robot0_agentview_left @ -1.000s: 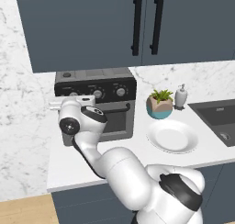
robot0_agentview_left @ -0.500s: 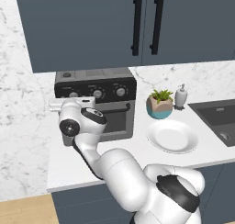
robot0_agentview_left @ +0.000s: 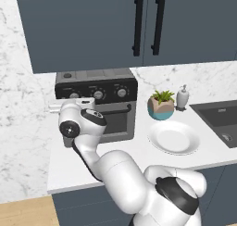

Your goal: Pick up the kebab skewer and baguette bread, and place them inside the toaster oven. Close the toaster oven door and start by setting the timer.

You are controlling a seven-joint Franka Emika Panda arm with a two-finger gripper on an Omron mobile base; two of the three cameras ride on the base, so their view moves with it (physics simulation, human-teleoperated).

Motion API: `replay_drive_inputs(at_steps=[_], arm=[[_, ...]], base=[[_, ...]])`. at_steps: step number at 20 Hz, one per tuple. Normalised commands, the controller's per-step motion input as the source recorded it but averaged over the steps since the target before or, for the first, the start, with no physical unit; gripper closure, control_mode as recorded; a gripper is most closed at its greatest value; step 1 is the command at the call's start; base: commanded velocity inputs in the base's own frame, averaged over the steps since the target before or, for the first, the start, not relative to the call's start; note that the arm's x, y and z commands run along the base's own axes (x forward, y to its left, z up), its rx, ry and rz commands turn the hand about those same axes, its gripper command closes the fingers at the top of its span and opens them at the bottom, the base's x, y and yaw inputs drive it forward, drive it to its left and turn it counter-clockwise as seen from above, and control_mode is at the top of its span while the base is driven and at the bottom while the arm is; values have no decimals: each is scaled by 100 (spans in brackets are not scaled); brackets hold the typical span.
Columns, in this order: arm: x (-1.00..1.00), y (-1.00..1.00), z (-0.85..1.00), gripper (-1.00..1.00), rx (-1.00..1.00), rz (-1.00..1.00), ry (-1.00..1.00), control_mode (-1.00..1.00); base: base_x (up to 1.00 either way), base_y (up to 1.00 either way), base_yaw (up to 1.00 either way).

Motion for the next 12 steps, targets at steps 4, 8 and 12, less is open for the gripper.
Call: replay_drive_inputs(at_steps=[4, 8, 12], arm=[[1, 0, 0, -100, 0, 0, 0, -100], [0, 0, 0, -100, 0, 0, 0, -100], [0, 0, 0, -100, 0, 0, 0, -100]], base=[[0, 0, 0], [0, 0, 0], [0, 0, 0]])
